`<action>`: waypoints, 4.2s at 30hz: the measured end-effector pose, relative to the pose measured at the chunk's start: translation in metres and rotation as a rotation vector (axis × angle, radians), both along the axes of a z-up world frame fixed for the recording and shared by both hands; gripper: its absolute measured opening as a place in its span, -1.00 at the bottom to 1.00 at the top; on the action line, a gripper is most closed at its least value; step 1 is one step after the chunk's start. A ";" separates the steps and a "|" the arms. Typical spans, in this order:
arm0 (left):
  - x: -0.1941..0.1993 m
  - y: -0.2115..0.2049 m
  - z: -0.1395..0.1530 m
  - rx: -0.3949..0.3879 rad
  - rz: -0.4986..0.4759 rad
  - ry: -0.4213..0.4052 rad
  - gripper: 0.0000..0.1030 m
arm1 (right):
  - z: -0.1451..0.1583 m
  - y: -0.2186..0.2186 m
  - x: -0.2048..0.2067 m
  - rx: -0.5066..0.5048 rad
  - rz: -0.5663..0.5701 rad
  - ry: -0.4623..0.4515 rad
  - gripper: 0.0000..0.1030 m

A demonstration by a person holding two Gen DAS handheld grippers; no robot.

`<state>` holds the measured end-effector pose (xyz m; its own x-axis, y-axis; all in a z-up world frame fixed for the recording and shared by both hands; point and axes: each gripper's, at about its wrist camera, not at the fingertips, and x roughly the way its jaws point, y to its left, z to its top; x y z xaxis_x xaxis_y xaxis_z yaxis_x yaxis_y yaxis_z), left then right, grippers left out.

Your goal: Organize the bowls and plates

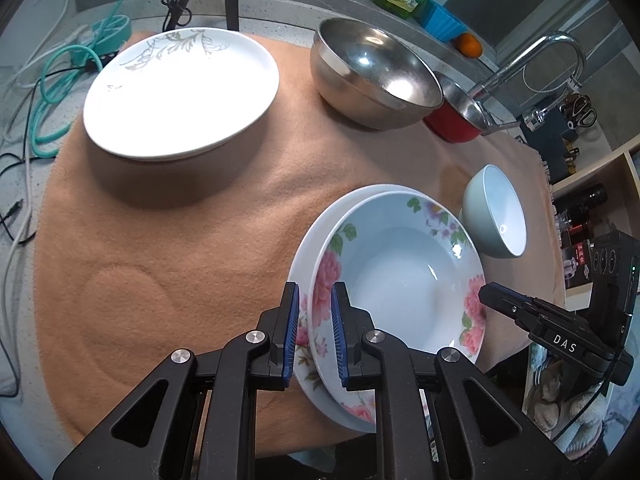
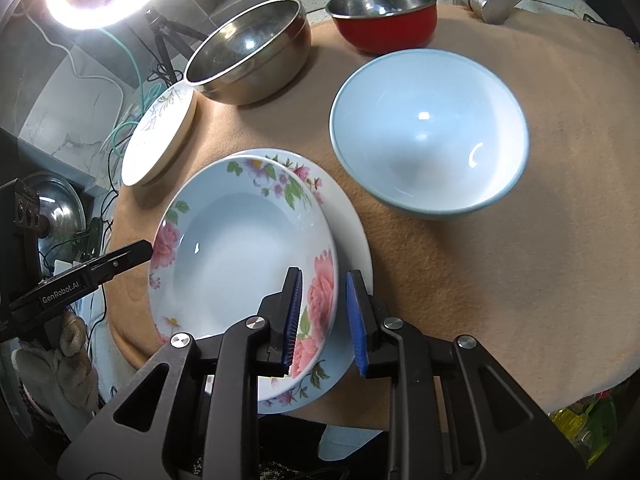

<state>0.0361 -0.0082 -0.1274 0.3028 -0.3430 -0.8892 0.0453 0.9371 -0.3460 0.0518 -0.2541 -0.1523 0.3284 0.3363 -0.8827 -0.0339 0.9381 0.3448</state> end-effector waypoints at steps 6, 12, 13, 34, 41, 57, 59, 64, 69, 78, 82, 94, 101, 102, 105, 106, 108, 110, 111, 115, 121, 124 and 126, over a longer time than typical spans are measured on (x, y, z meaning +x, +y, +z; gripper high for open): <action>0.006 0.011 0.006 -0.017 0.024 -0.010 -0.72 | 0.013 -0.004 0.002 0.006 -0.007 -0.036 -0.55; 0.016 0.020 0.015 -0.033 0.045 -0.030 -0.72 | 0.028 -0.008 0.010 0.030 -0.021 -0.075 -0.55; 0.018 0.020 0.016 -0.034 0.048 -0.034 -0.72 | 0.032 -0.009 0.011 0.033 -0.022 -0.085 -0.55; 0.114 0.029 0.039 -0.074 0.136 -0.109 -0.70 | 0.078 -0.007 0.094 0.121 -0.026 -0.196 -0.30; 0.141 0.021 0.032 -0.082 0.140 -0.093 -0.70 | 0.067 0.006 0.124 0.116 -0.016 -0.176 -0.30; 0.180 0.005 0.013 -0.071 0.112 -0.051 -0.65 | 0.032 0.016 0.166 0.115 -0.044 -0.093 -0.30; 0.182 0.004 0.008 -0.073 0.111 -0.040 -0.65 | 0.029 0.018 0.171 0.111 -0.042 -0.084 -0.30; 0.187 0.001 0.001 -0.073 0.101 -0.025 -0.65 | 0.021 0.022 0.178 0.097 -0.039 -0.062 -0.30; 0.189 0.000 -0.002 -0.077 0.095 -0.017 -0.66 | 0.015 0.025 0.182 0.084 -0.034 -0.047 -0.30; 0.190 -0.003 -0.005 -0.073 0.090 -0.014 -0.71 | 0.010 0.029 0.188 0.081 -0.026 -0.028 -0.51; 0.191 -0.002 -0.005 -0.074 0.093 -0.012 -0.71 | 0.009 0.028 0.190 0.082 -0.027 -0.025 -0.52; 0.189 -0.003 -0.004 -0.057 0.079 -0.020 -0.70 | 0.011 0.025 0.188 0.077 -0.036 -0.036 -0.52; 0.186 0.005 0.003 -0.052 0.096 -0.042 -0.65 | 0.026 0.018 0.183 0.052 -0.054 -0.079 -0.51; 0.186 0.007 0.005 -0.052 0.098 -0.046 -0.64 | 0.029 0.017 0.182 0.047 -0.061 -0.089 -0.51; 0.184 0.013 0.009 -0.049 0.107 -0.059 -0.63 | 0.040 0.014 0.179 0.027 -0.075 -0.131 -0.51; 0.183 0.016 0.011 -0.051 0.113 -0.063 -0.63 | 0.045 0.014 0.179 0.024 -0.075 -0.144 -0.51; 0.182 0.021 0.014 -0.049 0.122 -0.071 -0.63 | 0.052 0.015 0.178 0.024 -0.071 -0.163 -0.51; 0.182 0.026 0.016 -0.049 0.129 -0.074 -0.63 | 0.055 0.019 0.179 0.021 -0.063 -0.171 -0.51; 0.181 0.028 0.016 -0.049 0.132 -0.075 -0.63 | 0.057 0.021 0.179 0.022 -0.059 -0.175 -0.51; 0.177 0.041 0.018 -0.042 0.157 -0.081 -0.63 | 0.064 0.035 0.177 0.027 -0.031 -0.193 -0.51; 0.169 0.071 0.017 -0.031 0.210 -0.081 -0.63 | 0.072 0.064 0.172 0.043 0.042 -0.212 -0.51; 0.164 0.086 0.017 -0.025 0.237 -0.079 -0.63 | 0.074 0.078 0.169 0.059 0.085 -0.212 -0.51; 0.161 0.096 0.016 -0.020 0.254 -0.077 -0.63 | 0.074 0.090 0.166 0.074 0.117 -0.204 -0.51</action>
